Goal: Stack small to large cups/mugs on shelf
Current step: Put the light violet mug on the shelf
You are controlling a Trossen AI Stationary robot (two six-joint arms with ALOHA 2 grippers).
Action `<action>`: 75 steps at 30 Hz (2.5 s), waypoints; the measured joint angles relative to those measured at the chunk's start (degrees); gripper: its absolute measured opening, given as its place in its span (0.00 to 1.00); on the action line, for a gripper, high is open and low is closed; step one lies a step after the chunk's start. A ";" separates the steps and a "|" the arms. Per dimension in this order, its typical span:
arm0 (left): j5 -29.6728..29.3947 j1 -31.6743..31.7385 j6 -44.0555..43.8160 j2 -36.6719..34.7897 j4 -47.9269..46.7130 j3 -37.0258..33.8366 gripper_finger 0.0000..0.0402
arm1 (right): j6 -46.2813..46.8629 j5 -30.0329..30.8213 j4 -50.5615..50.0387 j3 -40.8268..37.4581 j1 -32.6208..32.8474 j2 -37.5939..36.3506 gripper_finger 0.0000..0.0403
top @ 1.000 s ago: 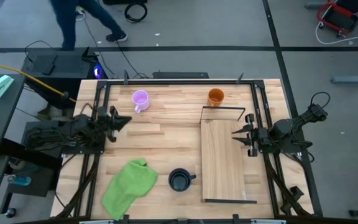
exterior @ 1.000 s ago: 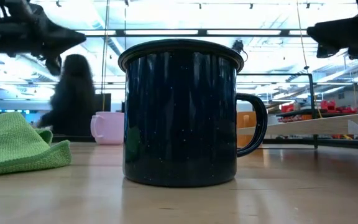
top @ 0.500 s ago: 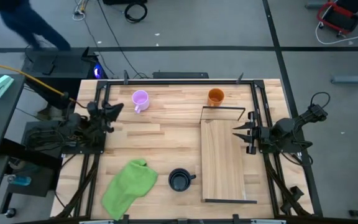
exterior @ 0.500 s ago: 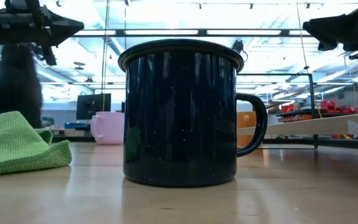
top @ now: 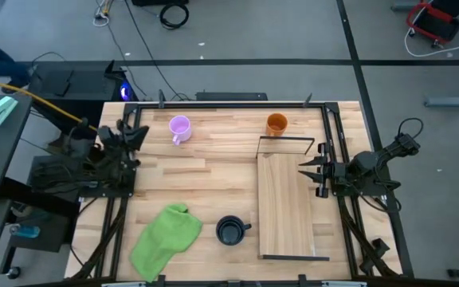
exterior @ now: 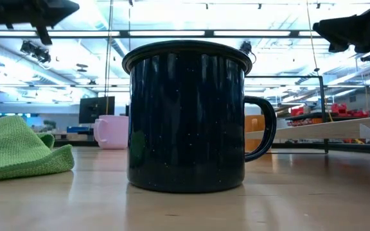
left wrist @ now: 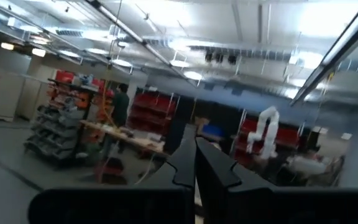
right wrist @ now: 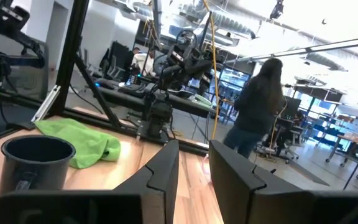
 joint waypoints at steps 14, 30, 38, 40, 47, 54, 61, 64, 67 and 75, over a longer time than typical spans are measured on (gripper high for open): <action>-12.30 0.89 -8.45 20.26 -42.48 25.64 0.06 | 0.04 -0.01 0.00 0.00 0.01 0.01 0.24; 6.44 23.49 -2.62 51.19 -67.64 50.36 0.05 | 0.07 -0.02 0.00 0.00 0.01 0.01 0.24; 21.53 38.28 16.13 66.55 -73.96 62.28 0.06 | 0.09 -0.04 0.00 0.00 0.00 0.01 0.24; 23.68 40.34 20.80 70.52 -75.43 65.29 0.06 | 0.09 -0.04 -0.01 0.00 0.01 0.01 0.24; 27.50 42.51 36.73 83.52 -83.16 75.43 0.06 | 0.09 -0.04 0.00 0.00 0.01 0.00 0.24; 27.59 42.31 49.04 92.75 -84.53 80.65 0.06 | 0.07 -0.04 -0.02 0.00 0.01 0.00 0.24; 27.62 42.50 50.23 99.64 -87.32 81.05 0.06 | 0.07 -0.04 -0.01 0.00 0.01 0.01 0.24; 27.59 43.43 47.97 102.34 -88.84 81.05 0.05 | 0.07 -0.04 -0.01 0.00 0.02 -0.01 0.24; 27.57 44.92 45.75 104.29 -89.35 81.05 0.04 | 0.04 -0.04 -0.02 0.00 0.02 0.00 0.24; 27.96 47.39 46.51 106.27 -87.50 80.71 0.09 | 0.04 -0.03 -0.02 0.00 0.00 0.00 0.24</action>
